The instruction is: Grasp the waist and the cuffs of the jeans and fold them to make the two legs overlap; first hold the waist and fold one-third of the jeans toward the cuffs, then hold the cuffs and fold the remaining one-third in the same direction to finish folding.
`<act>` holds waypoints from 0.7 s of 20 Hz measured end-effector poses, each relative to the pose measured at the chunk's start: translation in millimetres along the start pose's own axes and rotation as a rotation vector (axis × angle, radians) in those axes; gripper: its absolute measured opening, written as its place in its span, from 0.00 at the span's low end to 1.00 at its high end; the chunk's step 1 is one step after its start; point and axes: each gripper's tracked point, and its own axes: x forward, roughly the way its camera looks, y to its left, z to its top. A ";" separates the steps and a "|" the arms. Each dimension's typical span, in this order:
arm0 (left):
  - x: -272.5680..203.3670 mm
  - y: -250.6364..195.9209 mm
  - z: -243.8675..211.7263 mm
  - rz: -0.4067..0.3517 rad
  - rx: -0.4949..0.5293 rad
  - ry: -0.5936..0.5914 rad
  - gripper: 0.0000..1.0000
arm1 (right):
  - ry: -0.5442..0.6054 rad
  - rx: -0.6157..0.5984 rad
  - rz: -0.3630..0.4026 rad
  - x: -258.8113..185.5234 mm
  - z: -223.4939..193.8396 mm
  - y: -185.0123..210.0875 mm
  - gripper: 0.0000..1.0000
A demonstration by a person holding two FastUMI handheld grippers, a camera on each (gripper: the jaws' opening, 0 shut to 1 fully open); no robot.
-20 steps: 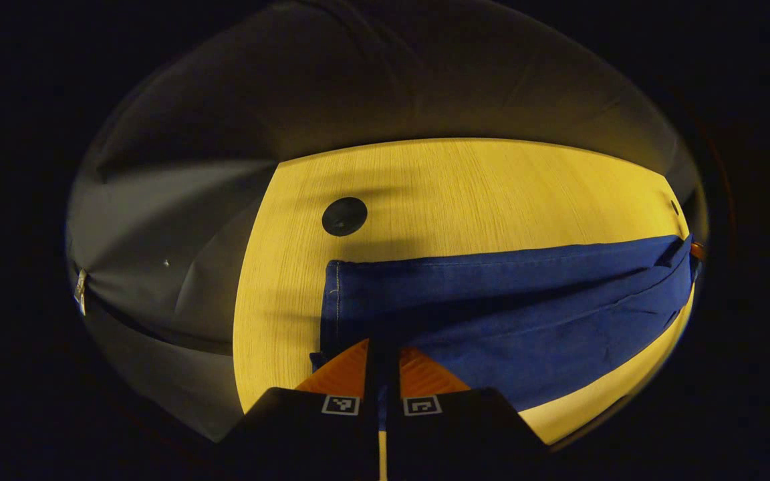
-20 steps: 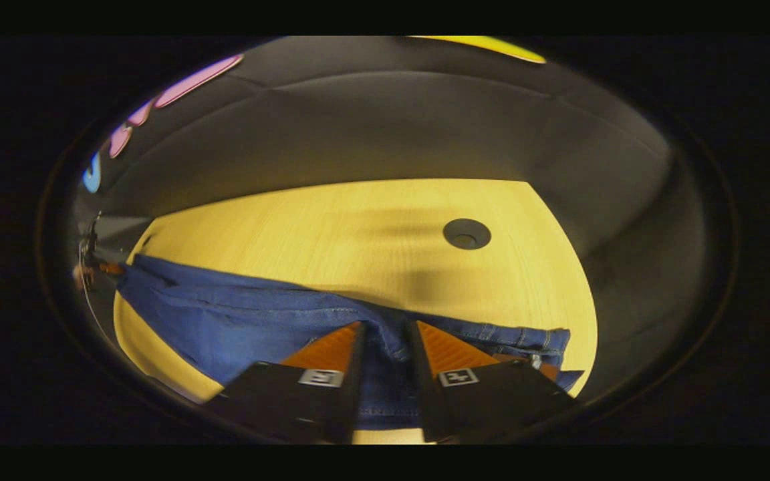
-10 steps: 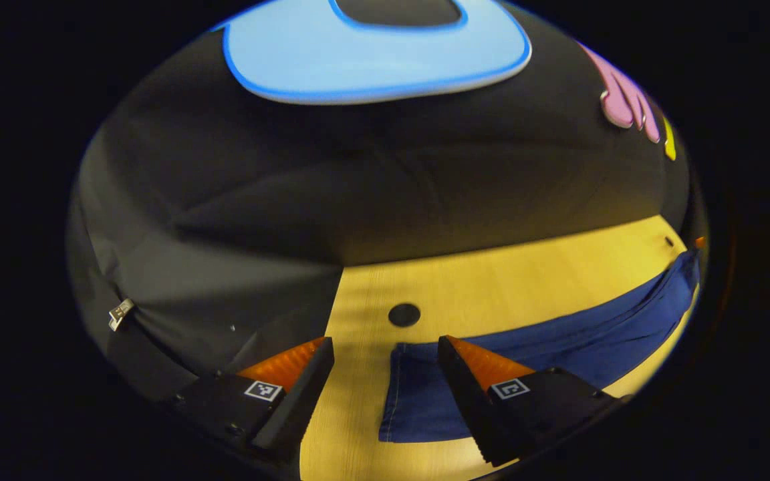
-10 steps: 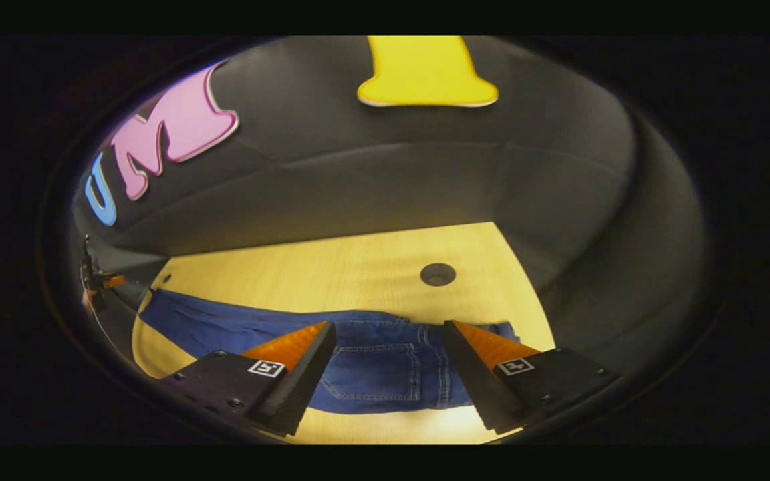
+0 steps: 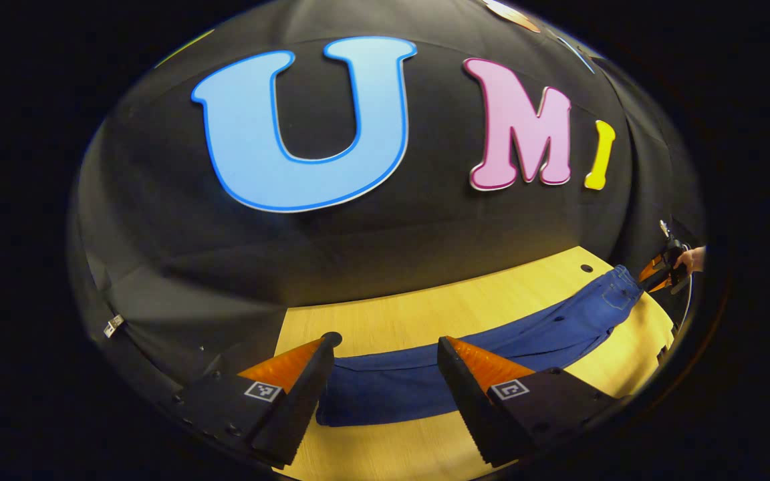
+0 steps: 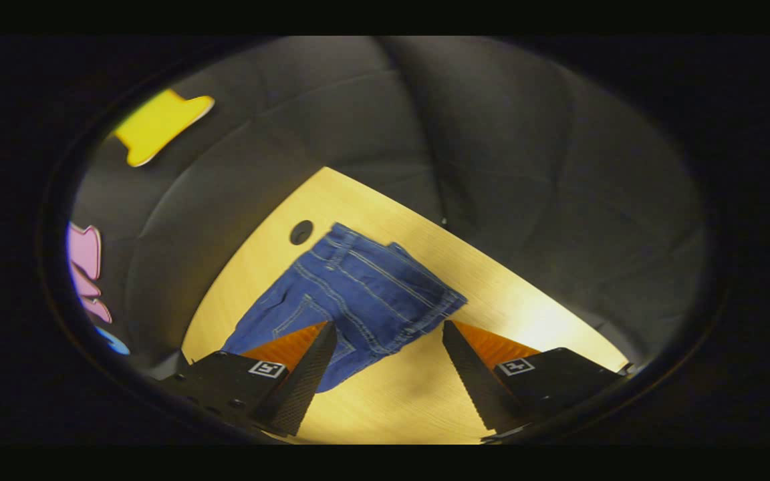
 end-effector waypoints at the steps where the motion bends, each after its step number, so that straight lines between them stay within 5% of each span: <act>1: -4.2 -9.2 1.6 -0.015 0.010 -0.006 0.98 | 0.004 0.022 -0.014 2.6 -0.2 -4.9 0.98; 6: -22.2 -25.2 7.8 -0.009 0.052 -0.006 0.98 | 0.002 0.040 -0.112 27.7 -3.6 -21.5 0.98; 13: -31.5 -27.1 -4.0 0.043 0.015 0.023 0.98 | -0.095 0.150 -0.100 47.3 19.5 -2.7 0.98; 14: -29.5 -29.7 -8.1 0.044 -0.003 0.032 0.98 | -0.088 0.140 -0.106 46.6 17.3 -7.6 0.84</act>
